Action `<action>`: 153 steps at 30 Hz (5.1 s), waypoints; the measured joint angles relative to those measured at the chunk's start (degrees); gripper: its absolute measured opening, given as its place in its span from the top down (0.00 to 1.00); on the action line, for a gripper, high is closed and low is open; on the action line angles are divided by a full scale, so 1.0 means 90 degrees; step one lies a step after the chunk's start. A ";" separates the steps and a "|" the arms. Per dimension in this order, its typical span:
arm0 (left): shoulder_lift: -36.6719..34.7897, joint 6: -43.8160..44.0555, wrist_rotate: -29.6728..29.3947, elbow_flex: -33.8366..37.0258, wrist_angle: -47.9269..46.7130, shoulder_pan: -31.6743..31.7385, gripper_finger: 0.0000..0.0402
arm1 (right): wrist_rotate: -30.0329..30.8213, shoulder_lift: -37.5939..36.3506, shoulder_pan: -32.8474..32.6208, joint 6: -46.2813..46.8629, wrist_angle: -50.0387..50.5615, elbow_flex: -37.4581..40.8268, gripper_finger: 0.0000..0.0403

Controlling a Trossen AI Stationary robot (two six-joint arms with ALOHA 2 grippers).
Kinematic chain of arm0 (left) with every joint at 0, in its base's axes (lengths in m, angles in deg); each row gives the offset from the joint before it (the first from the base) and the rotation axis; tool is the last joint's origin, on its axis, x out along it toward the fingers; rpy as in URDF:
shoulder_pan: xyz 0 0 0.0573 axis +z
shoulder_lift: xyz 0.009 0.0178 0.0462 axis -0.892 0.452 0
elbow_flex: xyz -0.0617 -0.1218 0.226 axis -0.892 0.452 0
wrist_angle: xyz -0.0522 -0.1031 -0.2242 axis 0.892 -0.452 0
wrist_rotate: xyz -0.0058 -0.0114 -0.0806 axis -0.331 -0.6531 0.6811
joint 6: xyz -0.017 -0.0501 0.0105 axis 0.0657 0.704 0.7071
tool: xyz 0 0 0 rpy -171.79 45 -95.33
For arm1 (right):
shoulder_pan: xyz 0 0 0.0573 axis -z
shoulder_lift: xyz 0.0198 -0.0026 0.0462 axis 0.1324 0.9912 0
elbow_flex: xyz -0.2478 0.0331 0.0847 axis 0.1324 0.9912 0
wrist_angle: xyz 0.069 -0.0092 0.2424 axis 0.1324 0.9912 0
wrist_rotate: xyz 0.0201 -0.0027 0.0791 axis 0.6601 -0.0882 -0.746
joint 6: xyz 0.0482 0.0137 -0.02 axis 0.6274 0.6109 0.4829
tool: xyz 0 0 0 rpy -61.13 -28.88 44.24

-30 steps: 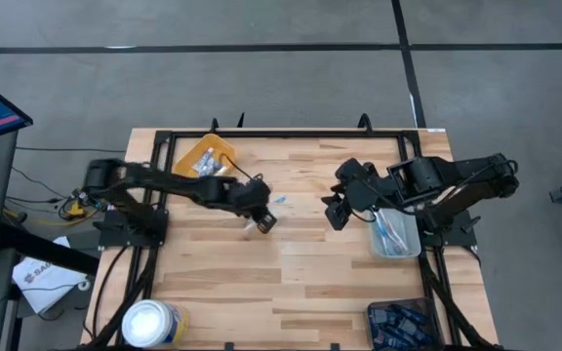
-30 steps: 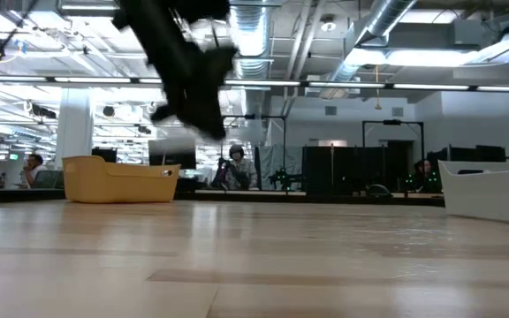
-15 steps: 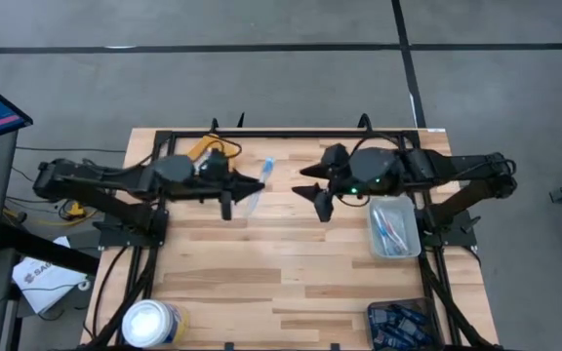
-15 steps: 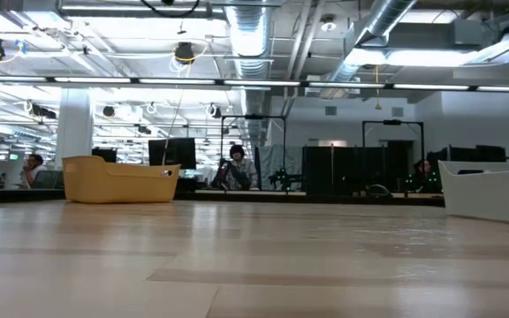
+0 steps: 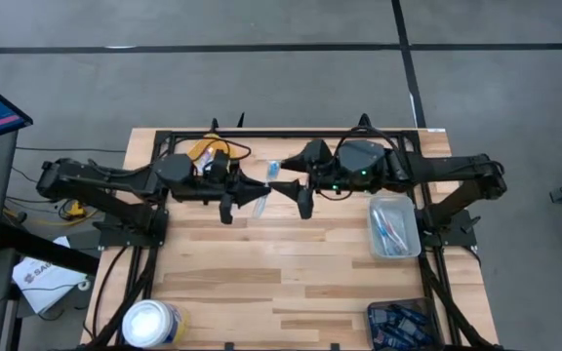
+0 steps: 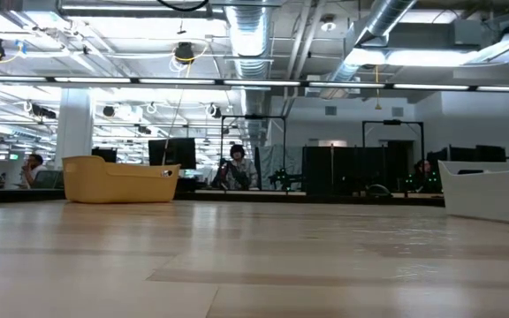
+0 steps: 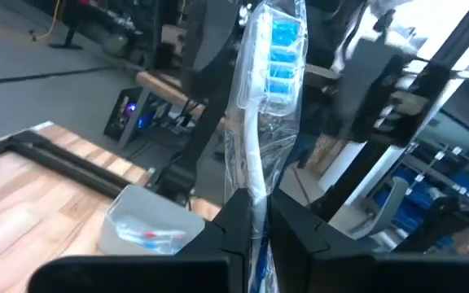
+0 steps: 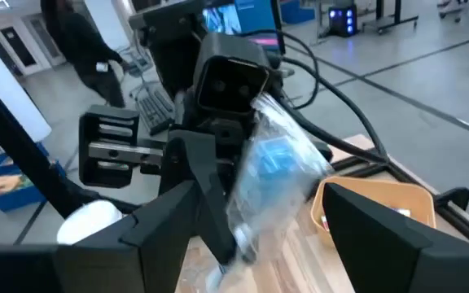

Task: Pick & Place Travel size toiletries
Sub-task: Put the dark blue toothbrush into the gray bin, then return to Home Position

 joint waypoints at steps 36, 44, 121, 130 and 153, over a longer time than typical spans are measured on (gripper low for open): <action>0.0186 -0.0382 0.0350 0.0001 0.0296 -0.0220 0.52 | 0.0433 -0.0314 0.0116 0.0340 0.0300 0.0003 0.87; -0.0188 -0.0438 0.0393 -0.0013 -0.0295 -0.0255 0.36 | 0.1134 -0.1273 0.0132 0.1303 0.2636 -0.0020 0.87; -0.6978 -0.2091 -0.0981 0.1229 -0.4793 0.0461 1.00 | 0.4539 -0.7286 -0.3508 0.0411 0.0774 0.6047 1.00; -0.7283 -0.1861 -0.0813 0.2268 -0.4659 0.0459 1.00 | 0.3682 -0.9249 -0.3763 -0.0894 -0.0948 0.7614 1.00; -0.6351 -0.0119 -0.0527 0.3730 -0.3527 0.0459 0.99 | 0.2310 -0.9765 -0.3615 -0.1707 -0.4168 1.0718 1.00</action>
